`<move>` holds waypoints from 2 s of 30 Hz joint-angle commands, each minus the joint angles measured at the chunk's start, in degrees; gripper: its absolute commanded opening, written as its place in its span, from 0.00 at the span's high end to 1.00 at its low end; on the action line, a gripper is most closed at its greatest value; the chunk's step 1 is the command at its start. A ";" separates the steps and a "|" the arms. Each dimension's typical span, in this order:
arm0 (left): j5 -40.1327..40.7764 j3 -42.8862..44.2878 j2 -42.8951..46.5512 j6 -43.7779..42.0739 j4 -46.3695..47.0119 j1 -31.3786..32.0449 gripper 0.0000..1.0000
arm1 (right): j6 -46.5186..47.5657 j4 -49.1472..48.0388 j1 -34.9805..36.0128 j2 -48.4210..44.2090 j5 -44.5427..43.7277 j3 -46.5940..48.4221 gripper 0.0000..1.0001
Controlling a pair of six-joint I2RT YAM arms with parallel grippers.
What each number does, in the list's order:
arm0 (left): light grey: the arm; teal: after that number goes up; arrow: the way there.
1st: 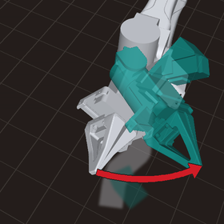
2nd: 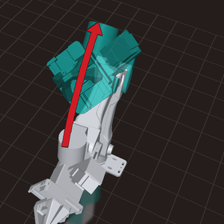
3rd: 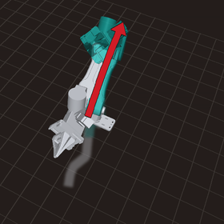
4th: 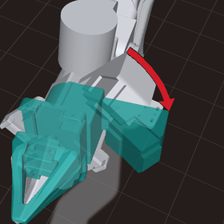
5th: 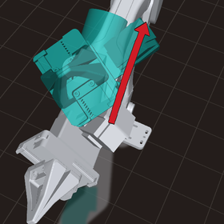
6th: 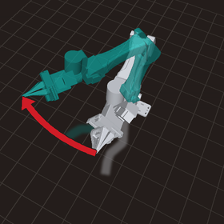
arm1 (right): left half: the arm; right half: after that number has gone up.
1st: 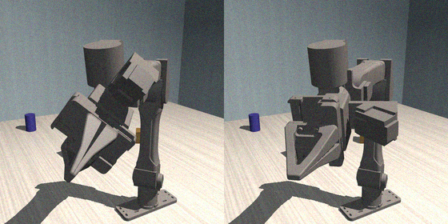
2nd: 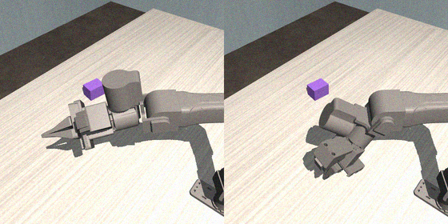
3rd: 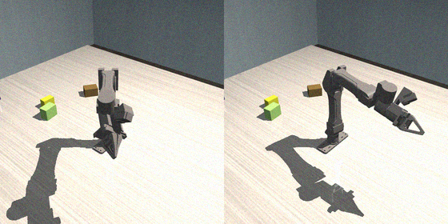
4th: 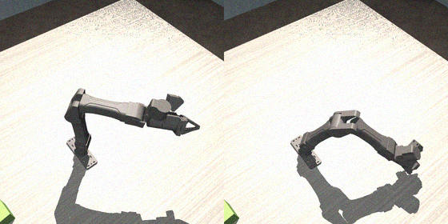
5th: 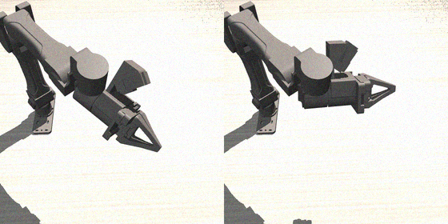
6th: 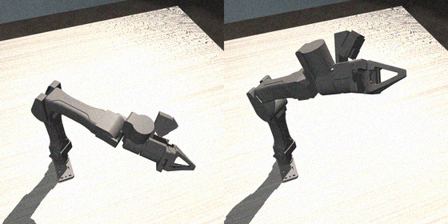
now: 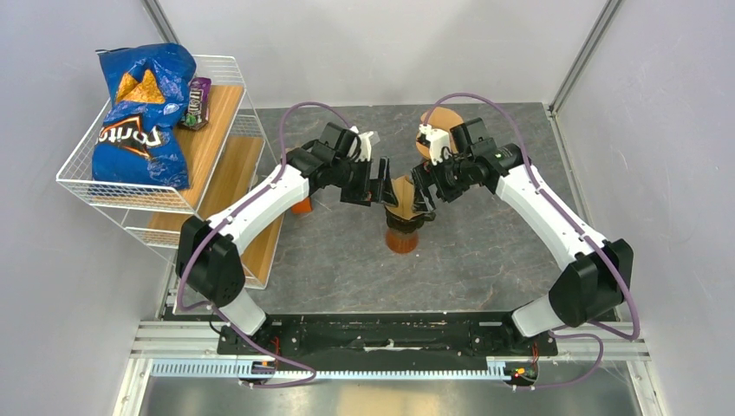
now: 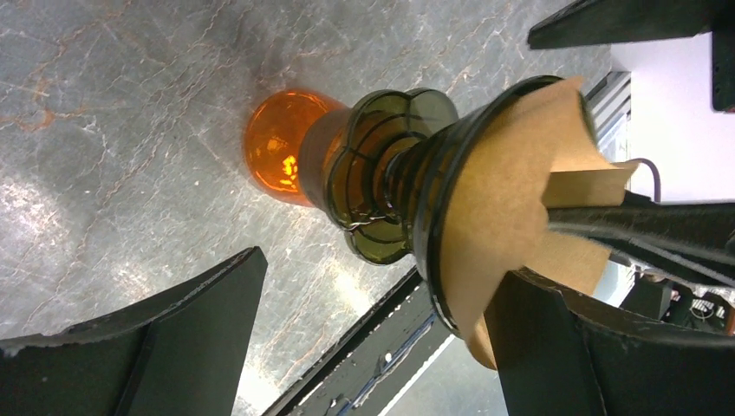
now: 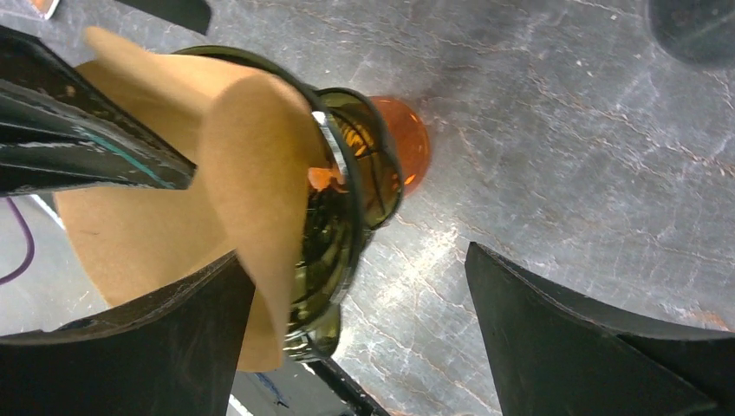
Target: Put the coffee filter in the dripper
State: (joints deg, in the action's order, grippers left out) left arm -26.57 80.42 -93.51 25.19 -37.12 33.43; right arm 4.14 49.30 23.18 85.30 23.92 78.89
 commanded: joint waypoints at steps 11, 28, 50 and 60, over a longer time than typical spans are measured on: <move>1.88 5.62 -0.01 -2.69 -0.85 1.20 0.01 | 0.87 -2.45 2.83 -1.29 -5.45 6.13 0.03; 4.05 3.25 -0.55 -2.71 -1.37 0.41 0.02 | 0.95 -2.72 2.21 0.47 -13.26 5.01 0.07; 5.65 1.49 0.24 -3.95 -1.90 0.41 0.02 | 3.06 -2.28 2.22 -1.54 -13.20 1.09 0.07; 5.70 1.84 -0.13 -4.07 -1.88 0.41 0.02 | 3.24 -2.98 2.21 -1.10 -12.63 1.02 0.07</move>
State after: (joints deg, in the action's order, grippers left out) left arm -22.33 82.11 -94.48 23.49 -39.11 34.09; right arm 6.13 46.92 25.54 85.23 10.90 80.01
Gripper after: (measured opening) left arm 0.983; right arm 0.927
